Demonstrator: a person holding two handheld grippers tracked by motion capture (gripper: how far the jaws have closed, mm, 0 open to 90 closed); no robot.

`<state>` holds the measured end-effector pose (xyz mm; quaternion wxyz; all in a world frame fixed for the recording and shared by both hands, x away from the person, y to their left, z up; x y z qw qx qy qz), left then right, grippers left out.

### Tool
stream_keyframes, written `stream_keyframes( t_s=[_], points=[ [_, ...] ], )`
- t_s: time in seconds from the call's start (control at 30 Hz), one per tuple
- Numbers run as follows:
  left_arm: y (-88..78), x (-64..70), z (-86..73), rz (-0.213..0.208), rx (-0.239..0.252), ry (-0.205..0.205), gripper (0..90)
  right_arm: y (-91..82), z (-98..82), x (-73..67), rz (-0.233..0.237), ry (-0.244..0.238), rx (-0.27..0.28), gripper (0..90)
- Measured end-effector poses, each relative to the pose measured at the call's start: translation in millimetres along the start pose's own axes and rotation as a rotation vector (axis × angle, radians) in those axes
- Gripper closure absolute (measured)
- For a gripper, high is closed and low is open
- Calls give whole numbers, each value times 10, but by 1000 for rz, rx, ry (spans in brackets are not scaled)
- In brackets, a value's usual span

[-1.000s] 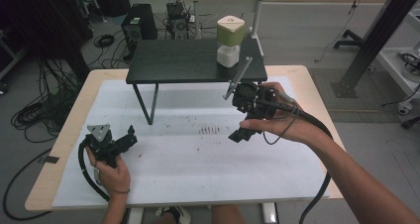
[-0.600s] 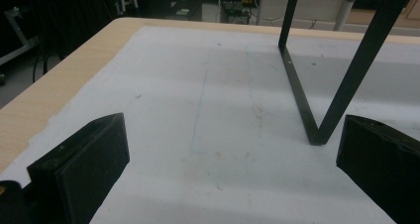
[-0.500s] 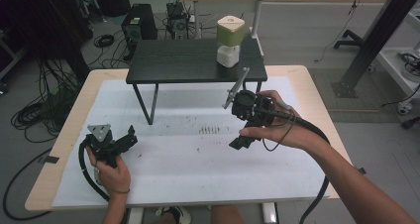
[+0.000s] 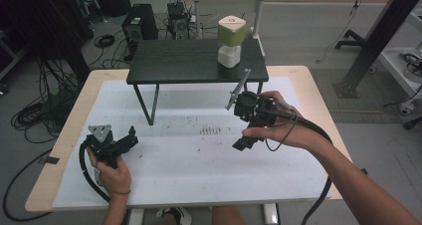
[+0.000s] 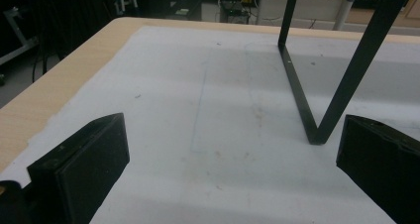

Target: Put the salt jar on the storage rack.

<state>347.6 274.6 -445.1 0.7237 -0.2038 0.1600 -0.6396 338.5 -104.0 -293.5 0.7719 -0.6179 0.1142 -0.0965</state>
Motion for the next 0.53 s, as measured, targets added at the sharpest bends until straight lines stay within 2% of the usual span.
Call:
stream_keyframes(
  t_s=[0.53],
  points=[
    [2,4,-1,1,-3,3,2,9,-43,96,-1,22,-2,76]
  ],
)
Point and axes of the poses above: each handheld gripper's, and its own axes: y roughly forward along the jaws, z roughly out of its top, x roughly to its right, the point moved 5 cm from there along y, roughly forward along the jaws, and after that the axes turned 7 degrees about -x, right-handed, at the moved point
